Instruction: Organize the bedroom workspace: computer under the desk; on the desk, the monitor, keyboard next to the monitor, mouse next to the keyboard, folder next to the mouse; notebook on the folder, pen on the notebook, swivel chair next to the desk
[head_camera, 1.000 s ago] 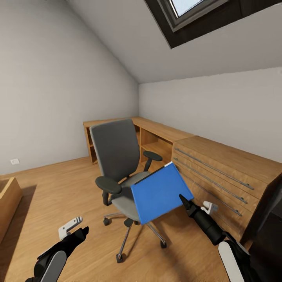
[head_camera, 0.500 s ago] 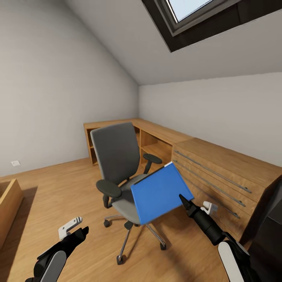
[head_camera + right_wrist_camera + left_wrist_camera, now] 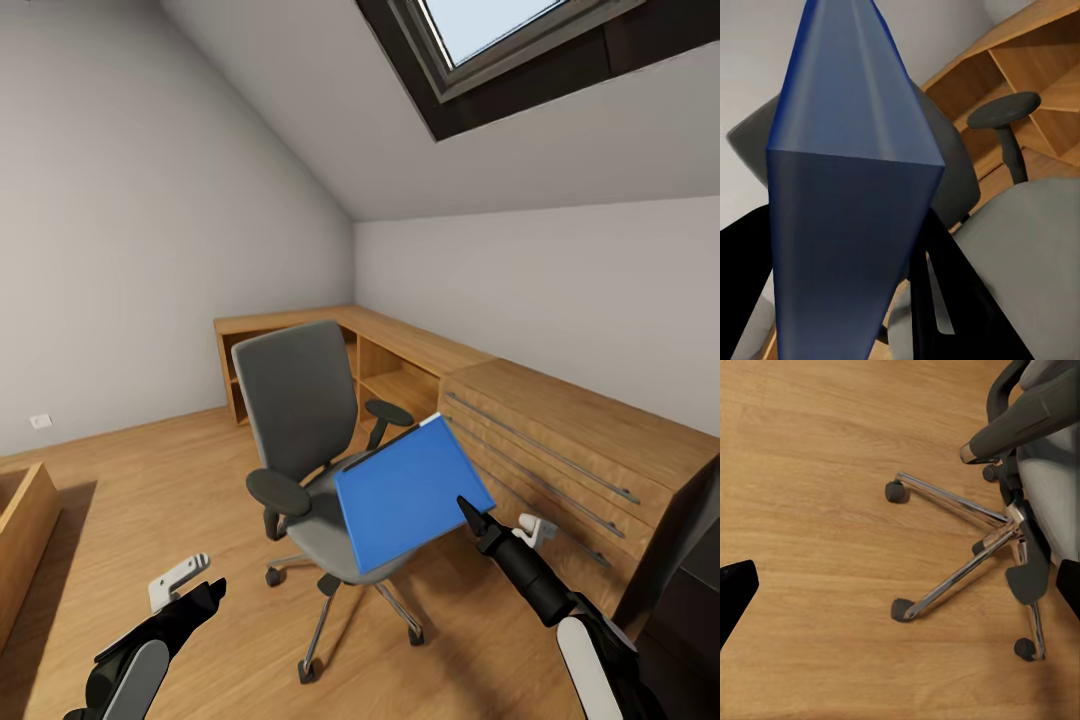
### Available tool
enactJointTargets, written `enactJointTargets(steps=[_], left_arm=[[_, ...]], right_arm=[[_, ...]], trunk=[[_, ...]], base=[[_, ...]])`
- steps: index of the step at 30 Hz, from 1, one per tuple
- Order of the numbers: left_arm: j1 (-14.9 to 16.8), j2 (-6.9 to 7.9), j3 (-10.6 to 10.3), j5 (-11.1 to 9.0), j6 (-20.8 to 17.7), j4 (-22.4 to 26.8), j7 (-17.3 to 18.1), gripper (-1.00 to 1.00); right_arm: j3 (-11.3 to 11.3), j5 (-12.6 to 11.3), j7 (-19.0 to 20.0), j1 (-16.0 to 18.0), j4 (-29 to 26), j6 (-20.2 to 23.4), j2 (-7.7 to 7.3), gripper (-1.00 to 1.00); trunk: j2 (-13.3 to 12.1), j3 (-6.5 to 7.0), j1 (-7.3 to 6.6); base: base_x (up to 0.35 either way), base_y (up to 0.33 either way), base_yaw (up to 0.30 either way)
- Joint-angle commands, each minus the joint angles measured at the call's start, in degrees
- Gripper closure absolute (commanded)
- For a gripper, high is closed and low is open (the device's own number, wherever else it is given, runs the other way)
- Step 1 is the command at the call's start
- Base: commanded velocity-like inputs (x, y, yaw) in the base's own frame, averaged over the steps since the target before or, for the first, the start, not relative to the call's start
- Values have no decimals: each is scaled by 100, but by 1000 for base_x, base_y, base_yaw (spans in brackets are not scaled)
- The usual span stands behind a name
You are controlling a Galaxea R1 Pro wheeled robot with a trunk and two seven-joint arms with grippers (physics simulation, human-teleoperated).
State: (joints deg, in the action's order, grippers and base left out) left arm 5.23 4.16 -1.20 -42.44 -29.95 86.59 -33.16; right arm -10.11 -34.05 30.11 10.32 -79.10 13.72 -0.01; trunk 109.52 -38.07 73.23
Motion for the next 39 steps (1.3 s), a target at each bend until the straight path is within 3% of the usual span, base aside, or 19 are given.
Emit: enactJointTargets(steps=[1,29,39], left_arm=[[4,6,-12,-55,-2,7,-59,-100],[4,12,-3,-98,-5,-2,-64,-100],[1,9,-11,-56,37,-1912,-55,-100]], right_arm=[[-8,-58,18,2,-1,55,-4,100],[-14,-58,22,0,17,53,-17,100],[-53,-58,17,2,7,58,-37,100]], trunk=[[-39,12,-23],[-1162,515,-638],[-1563,695,-858]], base=[[0,0,0],[0,0,0],[0,0,0]])
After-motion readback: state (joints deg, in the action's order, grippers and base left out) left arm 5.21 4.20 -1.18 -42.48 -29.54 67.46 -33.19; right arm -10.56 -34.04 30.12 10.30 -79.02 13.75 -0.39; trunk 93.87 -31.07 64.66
